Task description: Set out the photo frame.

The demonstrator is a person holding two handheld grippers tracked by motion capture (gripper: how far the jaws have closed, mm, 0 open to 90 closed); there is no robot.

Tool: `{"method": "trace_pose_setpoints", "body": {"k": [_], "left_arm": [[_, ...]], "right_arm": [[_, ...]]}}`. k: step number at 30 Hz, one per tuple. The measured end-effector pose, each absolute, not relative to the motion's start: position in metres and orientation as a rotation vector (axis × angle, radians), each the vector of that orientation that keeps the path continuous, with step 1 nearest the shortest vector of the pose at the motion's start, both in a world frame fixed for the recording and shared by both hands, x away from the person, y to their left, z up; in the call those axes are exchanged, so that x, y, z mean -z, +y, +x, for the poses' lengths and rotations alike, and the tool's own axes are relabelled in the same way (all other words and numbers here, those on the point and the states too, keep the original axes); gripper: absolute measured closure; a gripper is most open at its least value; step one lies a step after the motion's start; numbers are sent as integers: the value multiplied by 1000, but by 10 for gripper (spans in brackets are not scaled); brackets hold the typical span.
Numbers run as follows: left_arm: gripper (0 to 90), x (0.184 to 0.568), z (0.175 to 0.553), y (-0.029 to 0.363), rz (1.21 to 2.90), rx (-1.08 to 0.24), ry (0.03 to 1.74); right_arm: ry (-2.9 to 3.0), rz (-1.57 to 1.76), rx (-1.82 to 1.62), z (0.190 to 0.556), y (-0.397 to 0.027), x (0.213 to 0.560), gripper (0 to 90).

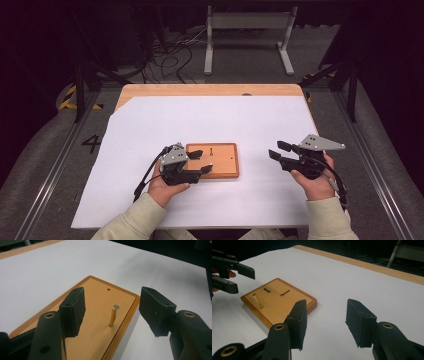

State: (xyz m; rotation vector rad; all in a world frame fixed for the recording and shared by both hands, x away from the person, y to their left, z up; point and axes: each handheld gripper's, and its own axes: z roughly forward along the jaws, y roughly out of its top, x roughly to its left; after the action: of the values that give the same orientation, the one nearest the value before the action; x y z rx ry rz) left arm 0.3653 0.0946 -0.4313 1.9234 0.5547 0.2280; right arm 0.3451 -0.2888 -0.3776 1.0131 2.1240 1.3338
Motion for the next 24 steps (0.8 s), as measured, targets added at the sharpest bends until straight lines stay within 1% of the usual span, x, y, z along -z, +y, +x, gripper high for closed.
{"method": "trace_pose_setpoints", "body": {"k": [2,5,7,9,11,13,15,19,22,24], "left_arm": [[387,434,367,90,1925,-205,560],[449,439,371,87,1946,-175,597],[459,443,373,87,1952,-163,616],[460,445,375,86,1959,-162,613],[492,447,374,84,1982,-161,593],[537,449,373,81,2008,-167,564],[572,450,372,79,2014,-169,553],[597,451,374,78,2028,-184,577],[694,453,378,78,2069,-161,587],[723,455,380,79,2064,-137,576]], "right_arm": [[2119,1016,-1336,345,-289,378,524],[2108,1016,-1349,344,-290,379,543],[2113,1026,-1357,344,-290,380,558],[2117,1028,-1362,343,-291,381,586],[2126,1031,-1369,344,-291,381,602],[2132,1038,-1381,344,-291,382,599],[2133,1041,-1380,345,-291,384,574],[2134,1048,-1388,346,-292,387,574],[2140,1056,-1395,346,-291,388,572],[2142,1051,-1393,346,-291,389,571]]}}
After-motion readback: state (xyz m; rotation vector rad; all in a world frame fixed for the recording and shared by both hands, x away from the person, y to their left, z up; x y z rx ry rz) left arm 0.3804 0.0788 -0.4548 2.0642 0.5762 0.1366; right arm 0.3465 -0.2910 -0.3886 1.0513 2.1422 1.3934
